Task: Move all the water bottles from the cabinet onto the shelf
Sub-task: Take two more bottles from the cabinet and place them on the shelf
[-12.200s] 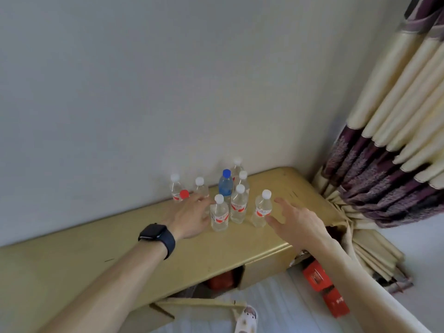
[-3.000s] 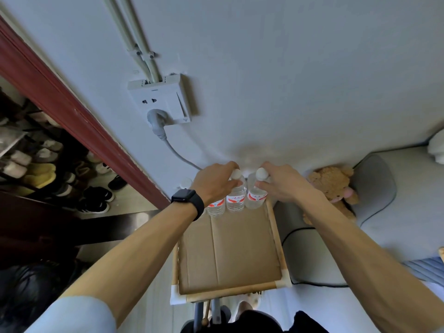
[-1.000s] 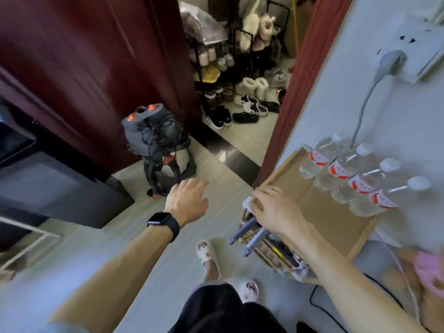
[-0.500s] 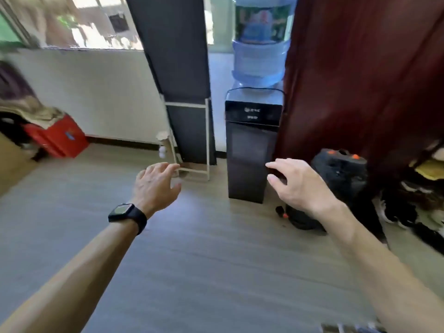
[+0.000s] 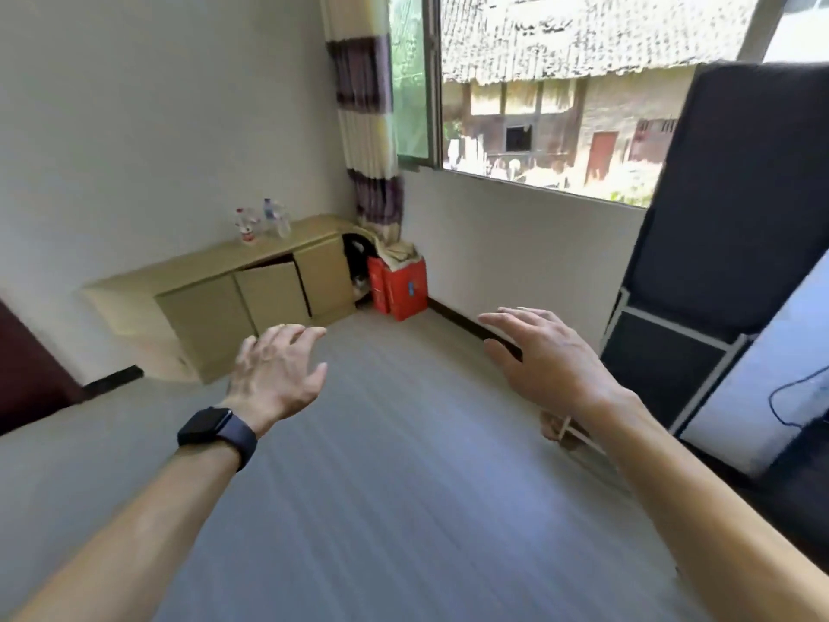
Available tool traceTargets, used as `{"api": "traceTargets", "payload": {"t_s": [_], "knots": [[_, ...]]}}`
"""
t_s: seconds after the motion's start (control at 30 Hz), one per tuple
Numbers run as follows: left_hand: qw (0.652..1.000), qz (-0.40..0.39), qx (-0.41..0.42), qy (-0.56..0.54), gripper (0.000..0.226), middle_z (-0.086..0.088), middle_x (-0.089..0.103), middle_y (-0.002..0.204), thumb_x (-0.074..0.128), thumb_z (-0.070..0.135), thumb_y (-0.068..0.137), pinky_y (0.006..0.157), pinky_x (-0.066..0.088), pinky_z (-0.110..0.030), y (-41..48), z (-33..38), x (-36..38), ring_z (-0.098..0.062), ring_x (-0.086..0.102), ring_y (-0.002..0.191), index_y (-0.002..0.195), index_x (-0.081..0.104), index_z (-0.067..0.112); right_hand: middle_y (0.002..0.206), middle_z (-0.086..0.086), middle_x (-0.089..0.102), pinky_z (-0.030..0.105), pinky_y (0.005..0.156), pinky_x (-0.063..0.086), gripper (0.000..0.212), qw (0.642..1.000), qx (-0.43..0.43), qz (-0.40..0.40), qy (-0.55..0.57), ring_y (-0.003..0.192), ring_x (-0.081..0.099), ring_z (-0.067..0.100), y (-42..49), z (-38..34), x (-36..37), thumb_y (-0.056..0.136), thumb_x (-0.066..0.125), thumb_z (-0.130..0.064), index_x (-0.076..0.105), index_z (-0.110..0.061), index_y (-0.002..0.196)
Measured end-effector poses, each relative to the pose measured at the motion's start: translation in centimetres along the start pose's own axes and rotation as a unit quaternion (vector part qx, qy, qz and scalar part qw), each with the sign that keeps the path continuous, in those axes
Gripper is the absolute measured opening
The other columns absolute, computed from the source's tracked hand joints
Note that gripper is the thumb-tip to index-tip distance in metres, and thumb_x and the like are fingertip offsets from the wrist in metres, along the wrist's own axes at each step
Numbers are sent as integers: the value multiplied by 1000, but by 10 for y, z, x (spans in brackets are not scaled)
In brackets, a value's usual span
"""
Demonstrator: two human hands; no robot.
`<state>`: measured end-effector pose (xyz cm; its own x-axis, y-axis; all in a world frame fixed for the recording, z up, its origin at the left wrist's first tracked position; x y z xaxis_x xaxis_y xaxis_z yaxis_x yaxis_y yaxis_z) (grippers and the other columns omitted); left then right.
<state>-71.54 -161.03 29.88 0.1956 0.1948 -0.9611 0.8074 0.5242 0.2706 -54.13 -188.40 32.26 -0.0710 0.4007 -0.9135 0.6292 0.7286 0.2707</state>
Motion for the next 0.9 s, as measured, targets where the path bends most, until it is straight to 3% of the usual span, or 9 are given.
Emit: {"api": "traceTargets", "payload": {"t_s": [0.37,0.67,0.9], "knots": [[993,29,-103,47,57,2,45,149,48,50,90,109,33,-42,150,-124,3,-19,36,140,145,40,39,149,-17,43,37,113,33,46,991,-127,-5,35,140,32,14,239,-64,69,97,42,-50,42,-41,143],[983,39,-167,59,56,5,45,149,49,50,91,108,33,-39,279,-189,21,-18,37,139,145,40,39,149,-17,42,35,109,34,45,981,-186,-3,46,140,31,14,435,-84,89,99,41,-50,41,-40,143],[980,22,-188,58,55,6,43,150,48,52,92,110,31,-38,369,-259,66,-18,36,139,145,40,41,147,-15,43,36,109,32,45,975,-214,-17,52,139,31,16,547,-122,149,100,43,-46,40,-38,144]]}}
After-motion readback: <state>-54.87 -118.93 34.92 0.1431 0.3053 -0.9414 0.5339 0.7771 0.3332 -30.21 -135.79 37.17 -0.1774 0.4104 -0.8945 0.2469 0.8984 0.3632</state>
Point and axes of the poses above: each hand's wrist, its own y-axis towards the middle knuckle, its own x-axis out of the palm, z = x × y, the point moved 4 cm from there along y, towards the middle knuckle
